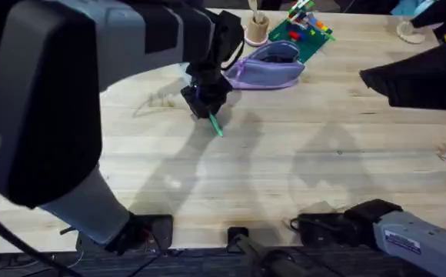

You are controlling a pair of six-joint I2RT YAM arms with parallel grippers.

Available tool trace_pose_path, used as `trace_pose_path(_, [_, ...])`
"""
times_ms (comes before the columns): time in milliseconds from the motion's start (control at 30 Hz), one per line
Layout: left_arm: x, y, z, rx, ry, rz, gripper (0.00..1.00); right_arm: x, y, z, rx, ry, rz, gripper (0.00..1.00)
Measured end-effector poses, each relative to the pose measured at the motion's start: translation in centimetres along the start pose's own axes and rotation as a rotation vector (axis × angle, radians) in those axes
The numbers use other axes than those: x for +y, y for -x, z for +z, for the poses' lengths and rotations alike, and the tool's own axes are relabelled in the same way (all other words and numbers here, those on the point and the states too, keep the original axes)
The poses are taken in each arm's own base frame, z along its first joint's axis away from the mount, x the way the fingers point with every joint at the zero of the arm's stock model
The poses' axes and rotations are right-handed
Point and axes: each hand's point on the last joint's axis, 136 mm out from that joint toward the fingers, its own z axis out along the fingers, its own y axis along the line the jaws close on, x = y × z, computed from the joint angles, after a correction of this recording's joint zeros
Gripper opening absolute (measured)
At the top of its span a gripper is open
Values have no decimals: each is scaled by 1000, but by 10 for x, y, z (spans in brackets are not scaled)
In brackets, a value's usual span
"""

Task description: Unzip the bag, pick up the pens from the table one at a time and place them inside, then zip the bag closed.

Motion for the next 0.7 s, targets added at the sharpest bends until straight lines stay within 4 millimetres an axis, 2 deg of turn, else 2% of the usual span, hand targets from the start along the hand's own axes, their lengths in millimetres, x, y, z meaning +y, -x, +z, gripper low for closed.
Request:
trace_pose_path(133, [-3, 16, -7, -12, -21, -37, 43, 0, 0, 0, 0, 0, 0, 995])
trace_pose_path(233, [-14, 34, -17, -40, -72, -52, 45, 0, 0, 0, 0, 0, 0, 995])
trace_pose_path(433, [-55, 71, -48, -159, -225, 80, 45, 0, 0, 0, 0, 0, 0, 995])
trace_pose_path(700, [-114, 103, -110, -377, -421, 346, 44, 0, 0, 0, 0, 0, 0, 995])
